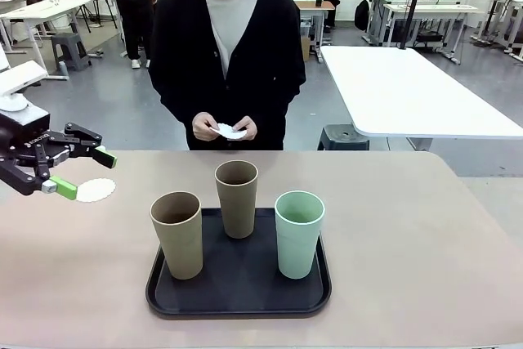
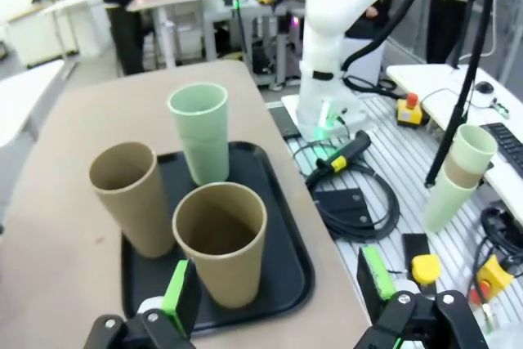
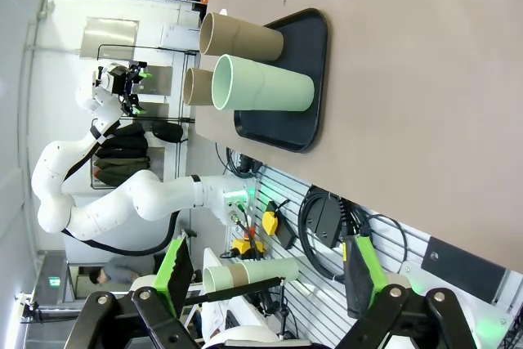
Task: Place coasters on the table and set cups on them.
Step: Pick up one Reusable plastic cup and place it on a coaster set by the human.
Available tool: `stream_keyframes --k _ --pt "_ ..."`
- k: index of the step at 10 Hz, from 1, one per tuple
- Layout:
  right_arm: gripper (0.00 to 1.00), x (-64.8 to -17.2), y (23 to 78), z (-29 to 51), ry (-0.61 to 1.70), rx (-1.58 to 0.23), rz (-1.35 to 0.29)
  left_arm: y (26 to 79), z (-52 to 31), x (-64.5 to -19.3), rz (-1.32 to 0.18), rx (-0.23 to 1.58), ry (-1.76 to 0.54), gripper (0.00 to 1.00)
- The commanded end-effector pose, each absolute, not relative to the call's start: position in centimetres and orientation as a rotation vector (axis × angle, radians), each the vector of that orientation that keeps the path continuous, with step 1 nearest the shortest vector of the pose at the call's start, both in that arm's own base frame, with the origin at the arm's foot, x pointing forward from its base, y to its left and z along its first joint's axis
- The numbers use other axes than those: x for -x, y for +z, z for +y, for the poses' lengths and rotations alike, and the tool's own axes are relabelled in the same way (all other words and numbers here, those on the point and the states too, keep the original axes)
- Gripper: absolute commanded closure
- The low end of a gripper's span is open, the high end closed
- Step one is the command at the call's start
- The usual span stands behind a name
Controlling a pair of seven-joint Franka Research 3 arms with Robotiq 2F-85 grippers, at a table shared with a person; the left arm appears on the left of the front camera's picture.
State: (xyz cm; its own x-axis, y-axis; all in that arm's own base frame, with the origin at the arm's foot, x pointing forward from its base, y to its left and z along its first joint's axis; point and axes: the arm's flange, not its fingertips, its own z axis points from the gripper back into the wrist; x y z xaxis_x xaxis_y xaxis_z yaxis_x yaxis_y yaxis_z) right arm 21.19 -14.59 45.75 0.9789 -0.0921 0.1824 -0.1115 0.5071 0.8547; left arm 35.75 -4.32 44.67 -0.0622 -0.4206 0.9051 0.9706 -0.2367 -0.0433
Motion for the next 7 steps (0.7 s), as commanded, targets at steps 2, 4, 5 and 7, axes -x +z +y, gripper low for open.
stream_keyframes --k 2,4,5,7 --pt "0.0 -21.3 45.6 -14.6 0.018 -1.063 -0.228 44.7 -4.3 -35.7 -0.757 1.035 -1.566 0.0" --pt "0.0 -21.3 45.6 -14.6 0.018 -1.063 -0.228 43.4 -3.9 -37.5 -0.811 1.003 -1.602 0.0" --pt "0.0 -21.3 45.6 -14.6 0.018 -1.063 -0.228 42.1 -3.9 -36.7 -0.854 0.948 -1.654 0.0" --pt "0.0 -21.3 45.6 -14.6 0.018 -1.063 -0.228 38.7 -4.4 -36.1 -0.892 0.988 -1.724 0.0"
